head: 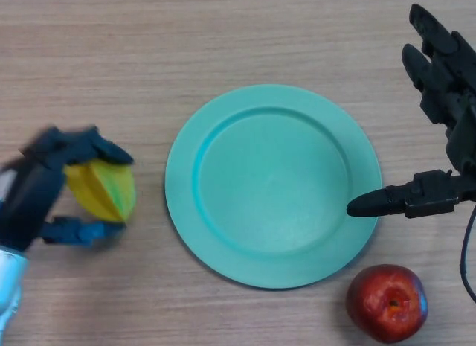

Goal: Pick up the yellow starfruit and place it on the plate

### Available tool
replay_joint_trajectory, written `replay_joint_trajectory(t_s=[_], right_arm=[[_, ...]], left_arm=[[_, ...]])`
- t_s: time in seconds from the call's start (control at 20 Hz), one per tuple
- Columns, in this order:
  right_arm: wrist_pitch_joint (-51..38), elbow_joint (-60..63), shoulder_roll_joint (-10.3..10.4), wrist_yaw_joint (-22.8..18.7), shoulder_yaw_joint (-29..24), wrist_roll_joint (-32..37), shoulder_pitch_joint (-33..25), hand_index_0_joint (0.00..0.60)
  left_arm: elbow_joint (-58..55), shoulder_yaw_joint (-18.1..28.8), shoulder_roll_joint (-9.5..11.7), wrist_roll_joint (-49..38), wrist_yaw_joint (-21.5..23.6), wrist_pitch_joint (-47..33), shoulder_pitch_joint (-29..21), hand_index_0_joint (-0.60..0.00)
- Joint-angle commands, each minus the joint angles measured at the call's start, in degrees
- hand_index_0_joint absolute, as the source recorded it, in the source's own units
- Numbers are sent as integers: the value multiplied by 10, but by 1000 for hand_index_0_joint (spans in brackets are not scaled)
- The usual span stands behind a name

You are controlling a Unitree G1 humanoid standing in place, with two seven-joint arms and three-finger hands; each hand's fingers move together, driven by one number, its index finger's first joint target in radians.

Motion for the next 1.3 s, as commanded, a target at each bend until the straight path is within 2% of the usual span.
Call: replay_joint_trajectory(t_s=[0.05,0.2,0.25,0.4,0.55,0.6,0.65,0.7,0.75,0.8,0.85,0.95,1.0,1.05,1.1,1.15,1.2,1.25,1.3], right_arm=[[-55,-41,-11,-16,-26,11,-13,0],[-59,-38,-8,-22,-22,10,-13,0],[-61,-36,-8,-21,-22,8,-12,0],[-67,-32,-9,-21,-24,9,-14,0],[-74,-24,-9,-20,-24,14,-14,0],[-72,-23,-9,-20,-24,16,-15,0],[-70,-23,-10,-20,-25,14,-15,0],[-72,-22,-10,-20,-25,15,-14,0],[-75,-20,-9,-21,-25,14,-14,0],[-75,-21,-9,-20,-25,14,-12,0],[-68,-24,-10,-18,-27,17,-10,0],[-64,-29,-11,-16,-31,21,-8,0],[-64,-31,-11,-15,-32,21,-7,0],[-65,-31,-12,-15,-32,21,-6,0],[-65,-32,-12,-15,-33,21,-5,0],[-65,-33,-12,-16,-34,21,-5,0],[-71,-33,-12,-19,-35,19,-5,0],[-78,-31,-12,-22,-35,17,-6,0],[-79,-31,-12,-23,-35,16,-6,0]], left_arm=[[-75,52,25,-14,68,-75,-7,-600],[-120,24,6,6,59,-74,-5,-600],[-147,2,-11,-4,41,-65,-1,-600],[-166,-43,-43,3,22,-54,-2,-600],[-182,-100,-78,-76,-71,7,5,-600],[-163,-106,-82,-34,-52,-10,-1,-600],[-120,-120,-89,36,-2,-40,-15,-600],[-123,-132,-96,-9,-25,-21,-16,-600],[-154,-151,-106,-120,-78,48,-11,-600],[-181,-162,-112,-187,-99,115,-9,-600],[-193,-164,-115,-231,-92,156,-16,-600],[-183,-166,-117,-222,-86,178,-29,-600],[-183,-166,-117,-223,-90,189,-31,-551],[-183,-166,-117,-220,-90,191,-32,-401],[-182,-166,-117,-216,-90,195,-33,-301],[-180,-166,-117,-205,-88,202,-33,-151],[-178,-167,-118,-192,-85,208,-34,-51],[-177,-168,-118,-181,-83,214,-33,0],[-179,-169,-118,-176,-82,218,-32,0]])
